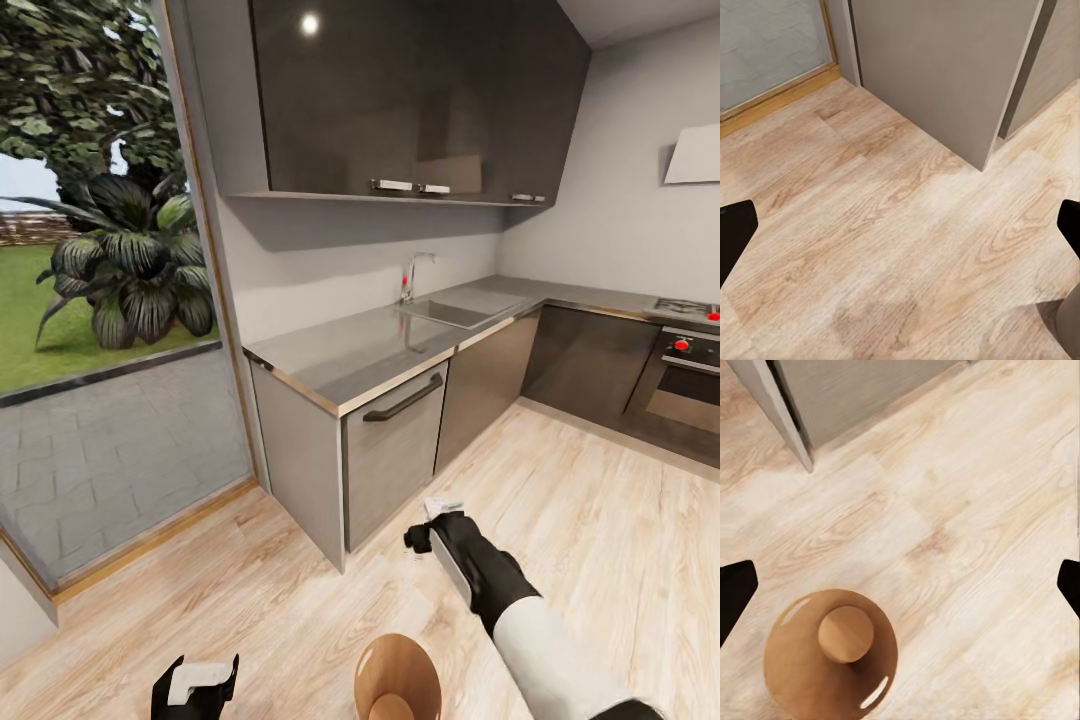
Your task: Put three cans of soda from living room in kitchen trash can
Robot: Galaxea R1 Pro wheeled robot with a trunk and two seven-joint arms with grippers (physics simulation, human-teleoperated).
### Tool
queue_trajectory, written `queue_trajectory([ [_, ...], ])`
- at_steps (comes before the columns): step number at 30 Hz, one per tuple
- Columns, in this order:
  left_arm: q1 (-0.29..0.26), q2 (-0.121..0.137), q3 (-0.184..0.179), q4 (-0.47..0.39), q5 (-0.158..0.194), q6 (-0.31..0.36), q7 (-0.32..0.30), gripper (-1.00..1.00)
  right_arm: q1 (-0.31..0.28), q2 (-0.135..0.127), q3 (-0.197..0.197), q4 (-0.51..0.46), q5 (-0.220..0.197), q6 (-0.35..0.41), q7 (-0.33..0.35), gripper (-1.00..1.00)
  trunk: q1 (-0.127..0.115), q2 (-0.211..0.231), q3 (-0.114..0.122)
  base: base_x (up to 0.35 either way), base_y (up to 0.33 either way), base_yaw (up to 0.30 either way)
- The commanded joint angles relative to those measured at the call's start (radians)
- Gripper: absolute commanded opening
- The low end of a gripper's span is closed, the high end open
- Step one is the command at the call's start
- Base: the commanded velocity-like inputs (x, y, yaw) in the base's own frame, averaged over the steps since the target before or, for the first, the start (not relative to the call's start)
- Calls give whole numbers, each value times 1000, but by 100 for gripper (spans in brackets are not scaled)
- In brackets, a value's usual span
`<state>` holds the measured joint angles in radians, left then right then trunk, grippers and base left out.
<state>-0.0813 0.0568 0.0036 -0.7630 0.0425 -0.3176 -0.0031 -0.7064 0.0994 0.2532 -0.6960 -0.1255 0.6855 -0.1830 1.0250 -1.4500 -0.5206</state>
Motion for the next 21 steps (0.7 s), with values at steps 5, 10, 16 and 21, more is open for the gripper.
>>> queue_trajectory([
  [5, 0, -1, 0, -1, 0, 1, 1, 100, -259, 1, -3, 414, -92, 27, 1, 100, 0, 0, 0, 0, 0, 0],
  [10, 0, -1, -2, -8, 3, 1, -1, 100, -308, 2, -3, 500, -114, 67, 1, 100, 0, 0, 0, 0, 0, 0],
  [16, 0, 0, -8, -16, 5, 1, -7, 100, -323, 2, -3, 548, -120, 142, 1, 100, 0, 0, 0, 0, 0, 0],
  [21, 0, -1, -9, -21, 5, 3, -9, 100, -327, -2, -2, 549, -111, 243, 1, 100, 0, 0, 0, 0, 0, 0],
])
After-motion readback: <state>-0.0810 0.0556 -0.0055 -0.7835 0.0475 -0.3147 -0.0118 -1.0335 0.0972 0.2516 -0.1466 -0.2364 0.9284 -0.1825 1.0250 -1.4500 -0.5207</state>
